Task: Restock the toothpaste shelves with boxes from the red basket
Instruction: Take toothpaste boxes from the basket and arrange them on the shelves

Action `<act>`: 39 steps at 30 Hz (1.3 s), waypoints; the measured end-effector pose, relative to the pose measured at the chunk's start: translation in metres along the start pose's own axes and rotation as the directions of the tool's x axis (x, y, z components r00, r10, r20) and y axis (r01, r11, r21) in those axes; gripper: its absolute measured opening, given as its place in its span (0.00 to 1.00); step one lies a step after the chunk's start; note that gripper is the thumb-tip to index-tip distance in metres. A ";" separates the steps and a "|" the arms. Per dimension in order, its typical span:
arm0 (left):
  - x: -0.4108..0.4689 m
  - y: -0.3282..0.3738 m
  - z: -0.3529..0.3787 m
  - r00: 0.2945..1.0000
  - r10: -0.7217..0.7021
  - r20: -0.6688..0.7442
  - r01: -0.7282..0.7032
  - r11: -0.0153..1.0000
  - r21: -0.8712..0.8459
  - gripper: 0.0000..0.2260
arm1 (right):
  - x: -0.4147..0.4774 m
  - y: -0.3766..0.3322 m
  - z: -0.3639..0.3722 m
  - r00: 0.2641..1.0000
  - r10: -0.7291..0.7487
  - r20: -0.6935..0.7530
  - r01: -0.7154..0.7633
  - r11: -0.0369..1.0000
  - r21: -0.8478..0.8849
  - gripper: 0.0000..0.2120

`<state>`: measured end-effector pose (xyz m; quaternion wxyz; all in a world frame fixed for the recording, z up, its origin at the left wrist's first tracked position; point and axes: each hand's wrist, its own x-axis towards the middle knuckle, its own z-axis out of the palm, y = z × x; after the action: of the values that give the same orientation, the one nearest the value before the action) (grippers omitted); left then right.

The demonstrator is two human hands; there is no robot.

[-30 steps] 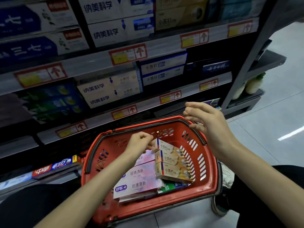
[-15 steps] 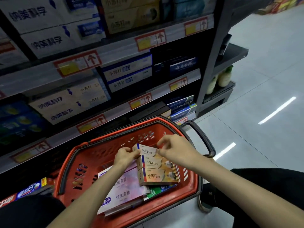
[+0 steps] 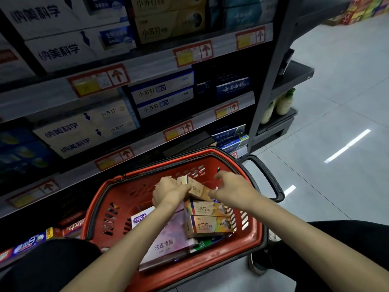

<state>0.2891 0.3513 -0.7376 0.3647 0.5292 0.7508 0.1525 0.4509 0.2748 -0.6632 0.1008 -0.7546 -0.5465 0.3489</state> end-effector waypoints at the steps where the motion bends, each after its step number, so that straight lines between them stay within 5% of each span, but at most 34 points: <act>1: -0.008 0.011 -0.008 0.999 0.019 -0.031 -0.019 1.000 -0.002 0.13 | 0.001 -0.002 -0.007 0.999 0.021 -0.026 -0.020 0.999 0.036 0.27; 5: -0.024 0.039 -0.051 0.993 0.106 -0.059 -0.112 0.988 -0.105 0.11 | 0.002 -0.006 -0.035 0.980 0.078 -0.181 -0.036 0.974 0.225 0.22; 9: -0.033 0.043 -0.103 0.972 0.234 -0.009 -0.206 0.838 -0.505 0.08 | 0.000 -0.009 -0.052 0.930 0.151 -0.335 0.014 0.896 0.444 0.27; 16: -0.062 0.045 -0.173 0.923 0.382 -0.046 -0.272 0.564 -0.780 0.16 | -0.017 -0.034 -0.066 0.860 0.111 -0.499 0.372 0.533 0.760 0.17; 20: -0.071 0.045 -0.189 0.893 0.440 -0.096 -0.321 0.474 -0.820 0.19 | -0.014 -0.051 -0.068 0.799 0.085 -0.595 0.521 0.396 0.756 0.14; 25: -0.072 0.044 -0.198 0.881 0.432 -0.192 -0.389 0.432 -0.814 0.17 | -0.009 -0.057 -0.066 0.768 0.050 -0.639 0.591 0.332 0.735 0.23; 31: -0.065 0.044 -0.192 0.886 0.409 -0.216 -0.390 0.407 -0.826 0.14 | -0.012 -0.054 -0.069 0.769 0.074 -0.635 0.611 0.203 0.765 0.15; 39: -0.059 0.051 -0.180 0.902 0.348 -0.256 -0.375 0.337 -0.864 0.18 | -0.013 -0.058 -0.065 0.755 0.053 -0.653 0.624 0.248 0.741 0.09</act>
<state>0.2070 0.3464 -0.5596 0.5364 0.4027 0.4202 0.6112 0.4467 0.3001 -0.5785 0.7398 -0.4907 -0.3157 0.3352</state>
